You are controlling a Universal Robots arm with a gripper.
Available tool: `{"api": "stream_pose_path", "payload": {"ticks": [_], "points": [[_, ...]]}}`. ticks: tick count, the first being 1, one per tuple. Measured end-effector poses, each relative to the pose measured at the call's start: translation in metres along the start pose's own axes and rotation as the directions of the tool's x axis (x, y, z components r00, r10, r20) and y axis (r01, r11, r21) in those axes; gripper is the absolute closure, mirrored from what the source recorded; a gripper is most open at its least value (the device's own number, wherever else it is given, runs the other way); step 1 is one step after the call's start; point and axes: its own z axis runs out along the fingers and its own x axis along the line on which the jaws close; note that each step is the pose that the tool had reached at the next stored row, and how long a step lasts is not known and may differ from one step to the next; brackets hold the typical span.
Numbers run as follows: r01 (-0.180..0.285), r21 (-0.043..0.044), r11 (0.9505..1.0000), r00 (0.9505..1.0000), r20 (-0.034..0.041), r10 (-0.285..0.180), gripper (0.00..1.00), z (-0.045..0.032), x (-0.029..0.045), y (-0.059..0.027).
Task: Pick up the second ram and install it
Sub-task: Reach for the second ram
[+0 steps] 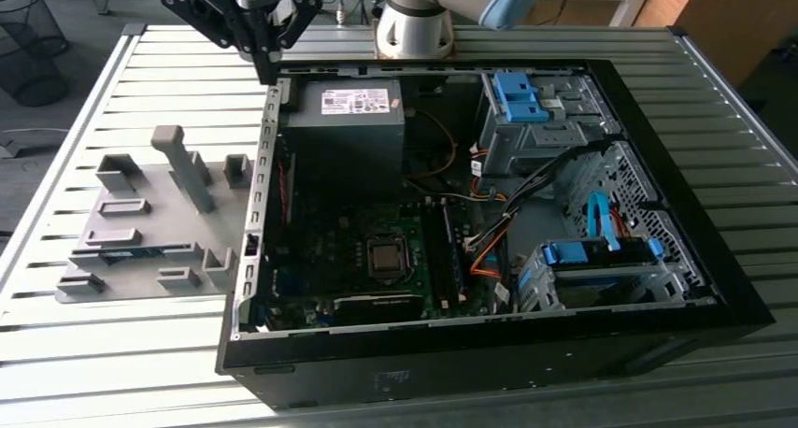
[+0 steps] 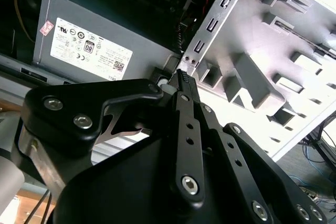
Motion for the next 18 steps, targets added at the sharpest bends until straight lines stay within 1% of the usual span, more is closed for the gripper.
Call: {"api": "stream_pose_path", "payload": {"ticks": [18], "points": [[0.000, 0.0000, 1.0000, 1.0000, 0.0000, 0.000, 0.89, -0.0001, 0.0140, -0.0011]]}}
